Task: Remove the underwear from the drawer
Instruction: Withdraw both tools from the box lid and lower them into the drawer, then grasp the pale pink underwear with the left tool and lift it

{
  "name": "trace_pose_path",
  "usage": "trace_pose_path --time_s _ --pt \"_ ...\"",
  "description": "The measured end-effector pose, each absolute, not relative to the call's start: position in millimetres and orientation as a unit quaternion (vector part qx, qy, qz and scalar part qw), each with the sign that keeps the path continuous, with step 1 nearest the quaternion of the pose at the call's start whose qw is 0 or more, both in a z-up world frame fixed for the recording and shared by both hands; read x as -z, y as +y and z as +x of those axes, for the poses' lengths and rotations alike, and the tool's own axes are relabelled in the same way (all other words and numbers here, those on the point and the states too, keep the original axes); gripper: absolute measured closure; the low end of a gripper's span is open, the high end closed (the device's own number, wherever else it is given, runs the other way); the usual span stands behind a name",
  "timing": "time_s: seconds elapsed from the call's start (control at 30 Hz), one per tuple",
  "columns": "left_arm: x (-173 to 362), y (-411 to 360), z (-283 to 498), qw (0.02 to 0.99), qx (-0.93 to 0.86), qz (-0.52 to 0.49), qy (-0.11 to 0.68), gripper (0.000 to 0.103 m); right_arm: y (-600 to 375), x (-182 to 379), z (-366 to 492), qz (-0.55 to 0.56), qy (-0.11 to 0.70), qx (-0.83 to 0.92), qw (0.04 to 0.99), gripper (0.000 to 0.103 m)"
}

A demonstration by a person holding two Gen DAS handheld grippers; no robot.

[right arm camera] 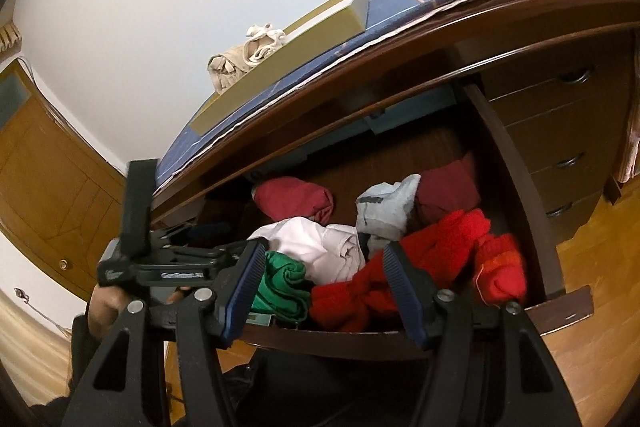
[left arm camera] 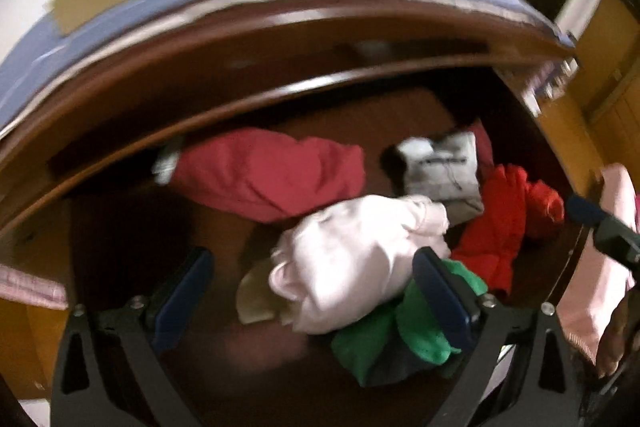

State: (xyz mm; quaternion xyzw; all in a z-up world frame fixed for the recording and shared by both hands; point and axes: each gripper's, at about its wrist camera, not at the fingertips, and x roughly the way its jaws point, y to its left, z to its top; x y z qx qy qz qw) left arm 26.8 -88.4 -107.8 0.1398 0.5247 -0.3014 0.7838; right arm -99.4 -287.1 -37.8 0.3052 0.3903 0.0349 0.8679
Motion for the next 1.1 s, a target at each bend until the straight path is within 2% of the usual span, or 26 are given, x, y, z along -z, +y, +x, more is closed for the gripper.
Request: trace_pose_path --time_s 0.27,0.3,0.33,0.4,0.53,0.67,0.87,1.1 --pt "133.2 -116.8 41.7 0.732 0.308 0.178 0.581 0.006 -291.5 41.1 -99.3 0.32 0.394 -0.032 0.861 0.039" --pt "136.0 -117.8 42.7 0.727 0.305 0.178 0.589 0.016 -292.3 41.2 -99.7 0.321 0.393 -0.031 0.861 0.039" --pt "138.2 -117.7 43.3 0.722 0.305 0.174 0.596 0.031 -293.0 41.3 -100.1 0.323 0.392 -0.03 0.861 0.039" --pt "142.9 -112.1 44.4 0.713 0.307 0.146 0.614 0.054 -293.7 42.0 -100.3 0.325 0.392 -0.028 0.86 0.039" --pt "131.9 -90.5 41.1 0.739 0.295 0.096 0.598 0.073 -294.6 42.8 -101.0 0.328 0.391 -0.026 0.86 0.039" --pt "113.5 -57.3 27.6 0.775 0.276 0.05 0.566 0.078 -293.3 42.6 -101.7 0.327 0.389 -0.026 0.861 0.039" --pt "76.0 -3.9 1.6 0.817 0.272 -0.028 0.507 0.078 -288.2 44.0 -98.5 0.323 0.396 -0.036 0.859 0.039" --pt "55.5 14.6 -1.9 0.842 0.262 -0.061 0.468 0.078 -276.5 38.7 -83.2 0.299 0.402 -0.05 0.864 0.039"
